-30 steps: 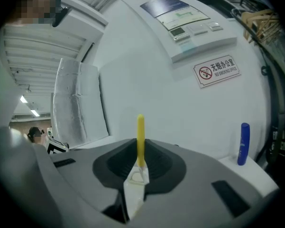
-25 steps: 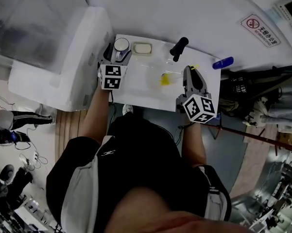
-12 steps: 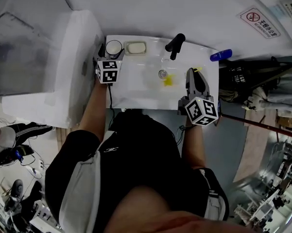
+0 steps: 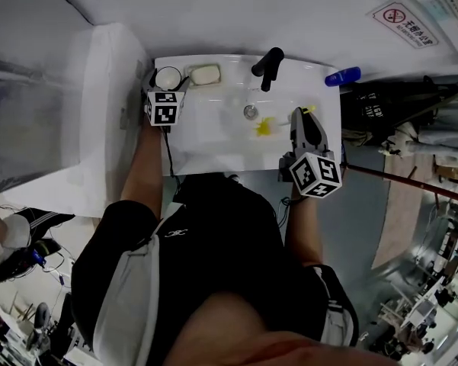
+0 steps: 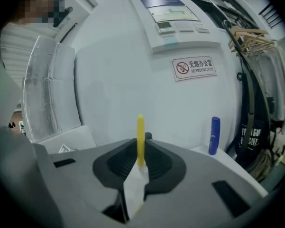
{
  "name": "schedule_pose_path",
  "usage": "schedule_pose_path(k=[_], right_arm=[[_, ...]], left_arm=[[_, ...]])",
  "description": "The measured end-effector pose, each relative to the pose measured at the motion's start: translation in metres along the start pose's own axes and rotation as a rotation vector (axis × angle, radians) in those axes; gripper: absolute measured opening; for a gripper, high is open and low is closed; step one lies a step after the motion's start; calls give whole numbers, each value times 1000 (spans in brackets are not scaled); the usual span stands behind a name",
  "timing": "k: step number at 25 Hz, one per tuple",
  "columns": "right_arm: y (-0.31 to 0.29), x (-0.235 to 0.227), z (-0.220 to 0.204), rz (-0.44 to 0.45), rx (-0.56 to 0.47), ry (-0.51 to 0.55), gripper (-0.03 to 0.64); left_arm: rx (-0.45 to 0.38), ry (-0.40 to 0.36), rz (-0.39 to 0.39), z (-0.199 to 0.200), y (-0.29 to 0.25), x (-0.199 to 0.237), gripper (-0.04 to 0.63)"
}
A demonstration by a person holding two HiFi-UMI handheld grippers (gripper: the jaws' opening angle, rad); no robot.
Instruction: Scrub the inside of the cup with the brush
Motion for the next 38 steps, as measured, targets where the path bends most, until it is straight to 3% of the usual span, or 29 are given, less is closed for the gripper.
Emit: schedule_pose_path(k=[5, 10, 15, 19, 26, 38], right_arm=[[-1, -5, 2, -4, 9, -1, 52], [-4, -7, 4, 9, 1, 1, 52], [-6, -11, 8, 37, -12, 5, 52], [-2, -14, 10, 51, -26, 0, 52], [10, -18, 9, 74, -53, -5, 52], [55, -28, 19, 40, -127, -9, 52]], left_arm=[[10, 7, -18, -5, -8, -1, 407], [32, -49, -86, -3, -3, -1, 407], [-29, -43, -99, 8, 14, -5, 408], [-100, -51, -160, 26, 35, -12, 408], [-173, -152, -237, 48, 77, -46, 408], [-146, -366, -529, 34, 109, -158, 409]])
Point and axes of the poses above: the fingertips, and each gripper's own axes: y backward along the fingers, x to its left, z out of its top, the point moved 10 cm from there along y, backward along the fingers, and after that the axes turned 14 degrees about z, right-handed, at the moved point
